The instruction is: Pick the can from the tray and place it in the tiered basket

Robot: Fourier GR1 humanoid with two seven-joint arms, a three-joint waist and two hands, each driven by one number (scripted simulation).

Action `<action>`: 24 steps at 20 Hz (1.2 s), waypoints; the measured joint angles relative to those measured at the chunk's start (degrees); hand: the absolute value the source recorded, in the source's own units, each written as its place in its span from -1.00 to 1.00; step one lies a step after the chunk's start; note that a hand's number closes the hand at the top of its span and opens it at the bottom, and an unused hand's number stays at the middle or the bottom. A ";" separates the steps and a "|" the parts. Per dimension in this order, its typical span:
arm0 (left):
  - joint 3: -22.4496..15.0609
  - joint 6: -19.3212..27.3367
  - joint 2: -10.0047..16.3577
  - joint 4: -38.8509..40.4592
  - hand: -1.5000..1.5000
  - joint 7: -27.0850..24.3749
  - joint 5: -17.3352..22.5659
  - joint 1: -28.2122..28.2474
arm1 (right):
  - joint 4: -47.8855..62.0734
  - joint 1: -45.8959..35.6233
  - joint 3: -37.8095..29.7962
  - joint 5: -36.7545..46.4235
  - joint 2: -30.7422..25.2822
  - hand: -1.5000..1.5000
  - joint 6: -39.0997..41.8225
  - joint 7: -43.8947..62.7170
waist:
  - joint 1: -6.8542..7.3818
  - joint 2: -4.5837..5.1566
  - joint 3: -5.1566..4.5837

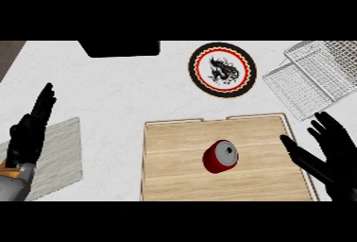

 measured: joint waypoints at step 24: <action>-1.96 -1.54 -3.95 -1.23 0.00 4.02 -4.69 -3.57 | -17.66 -20.30 8.46 -5.31 -31.80 -1.00 20.31 49.83 | 4.59 0.75 0.02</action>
